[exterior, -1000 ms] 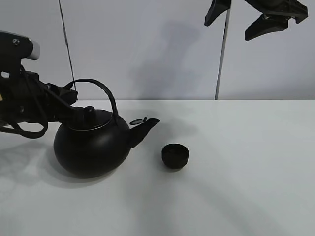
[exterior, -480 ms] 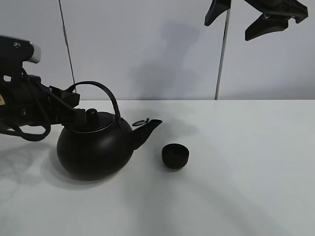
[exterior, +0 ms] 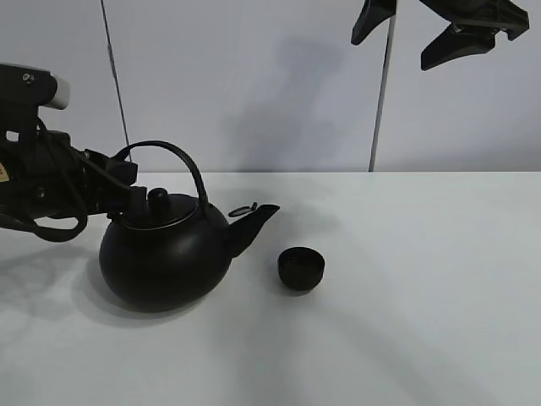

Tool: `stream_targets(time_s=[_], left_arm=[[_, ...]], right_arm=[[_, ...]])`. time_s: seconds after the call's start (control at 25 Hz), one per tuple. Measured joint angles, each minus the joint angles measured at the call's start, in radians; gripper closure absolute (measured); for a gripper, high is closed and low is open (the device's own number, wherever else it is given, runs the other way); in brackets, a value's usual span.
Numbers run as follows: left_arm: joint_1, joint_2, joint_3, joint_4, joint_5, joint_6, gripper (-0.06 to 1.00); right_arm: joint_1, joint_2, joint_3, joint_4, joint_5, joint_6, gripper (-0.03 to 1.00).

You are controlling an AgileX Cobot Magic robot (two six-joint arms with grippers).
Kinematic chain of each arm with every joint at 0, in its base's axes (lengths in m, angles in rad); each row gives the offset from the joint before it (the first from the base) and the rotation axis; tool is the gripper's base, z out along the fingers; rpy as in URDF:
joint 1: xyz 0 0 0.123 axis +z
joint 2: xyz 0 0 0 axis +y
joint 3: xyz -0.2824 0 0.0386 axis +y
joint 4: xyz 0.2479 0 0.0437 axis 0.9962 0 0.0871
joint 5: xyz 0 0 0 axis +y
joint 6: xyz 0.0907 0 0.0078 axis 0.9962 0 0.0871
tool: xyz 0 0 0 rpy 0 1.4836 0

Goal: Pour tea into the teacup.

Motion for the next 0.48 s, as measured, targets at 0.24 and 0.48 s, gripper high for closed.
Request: stream_targets(time_s=[0.24, 0.48], left_arm=[[0.0, 0.0, 0.0, 0.005, 0.0, -0.002, 0.83], [0.0, 0.0, 0.0, 0.016, -0.008, -0.02, 0.77]], right_arm=[[0.0, 0.0, 0.0, 0.0, 0.0, 0.0, 0.39], [0.0, 0.0, 0.0, 0.0, 0.0, 0.0, 0.39]])
